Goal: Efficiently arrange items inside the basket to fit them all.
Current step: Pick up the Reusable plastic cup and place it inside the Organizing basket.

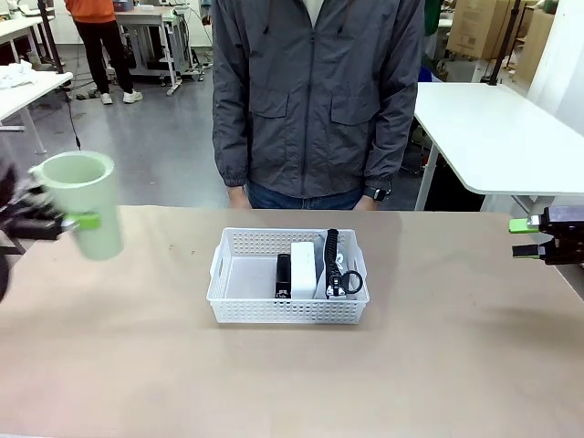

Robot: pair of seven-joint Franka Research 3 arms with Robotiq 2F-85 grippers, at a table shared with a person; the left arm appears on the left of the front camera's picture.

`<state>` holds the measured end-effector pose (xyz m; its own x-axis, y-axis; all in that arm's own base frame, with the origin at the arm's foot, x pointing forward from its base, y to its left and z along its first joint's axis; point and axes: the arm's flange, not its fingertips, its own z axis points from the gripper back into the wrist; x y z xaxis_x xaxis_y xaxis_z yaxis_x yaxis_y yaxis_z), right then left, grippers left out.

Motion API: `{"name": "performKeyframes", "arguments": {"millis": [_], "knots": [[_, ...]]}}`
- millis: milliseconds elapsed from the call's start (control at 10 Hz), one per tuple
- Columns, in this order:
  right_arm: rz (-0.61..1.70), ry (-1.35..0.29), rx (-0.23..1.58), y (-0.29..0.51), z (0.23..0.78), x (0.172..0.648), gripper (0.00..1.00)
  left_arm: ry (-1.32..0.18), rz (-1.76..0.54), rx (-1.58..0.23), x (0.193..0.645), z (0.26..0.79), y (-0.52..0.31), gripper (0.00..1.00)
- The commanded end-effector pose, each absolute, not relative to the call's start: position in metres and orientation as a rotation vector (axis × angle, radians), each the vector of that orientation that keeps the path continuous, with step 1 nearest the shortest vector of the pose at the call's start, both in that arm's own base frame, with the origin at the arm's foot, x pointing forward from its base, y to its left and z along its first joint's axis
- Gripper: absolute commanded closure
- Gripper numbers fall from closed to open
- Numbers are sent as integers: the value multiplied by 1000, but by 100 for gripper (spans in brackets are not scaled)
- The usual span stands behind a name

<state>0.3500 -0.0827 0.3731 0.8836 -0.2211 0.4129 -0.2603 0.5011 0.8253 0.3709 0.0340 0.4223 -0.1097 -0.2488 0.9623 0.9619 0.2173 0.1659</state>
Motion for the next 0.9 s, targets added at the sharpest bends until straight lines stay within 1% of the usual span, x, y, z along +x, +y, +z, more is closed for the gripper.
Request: {"name": "performKeyframes", "arguments": {"millis": [0,100,200,300,400,500,700,800], "knots": [[5,-510,1076,-83,376,350,0,-1132,-1305,-822,397,472,-53,11],[5,-510,1076,-83,376,350,0,-1039,-1334,-845,416,483,-88,11],[5,-510,1076,-83,376,350,0,-978,-1269,-897,436,490,-127,11],[5,-510,1076,-83,376,350,0,-1036,-1051,-834,458,490,-164,11],[5,-510,1076,-83,376,350,0,-972,-1033,-819,469,479,-198,11],[5,-510,1076,-83,376,350,0,-892,-981,-808,473,466,-215,11],[5,-510,1076,-83,376,350,0,-727,-883,-755,470,450,-221,11],[5,-510,1076,-83,376,350,0,-694,-841,-768,476,447,-220,11]]}}
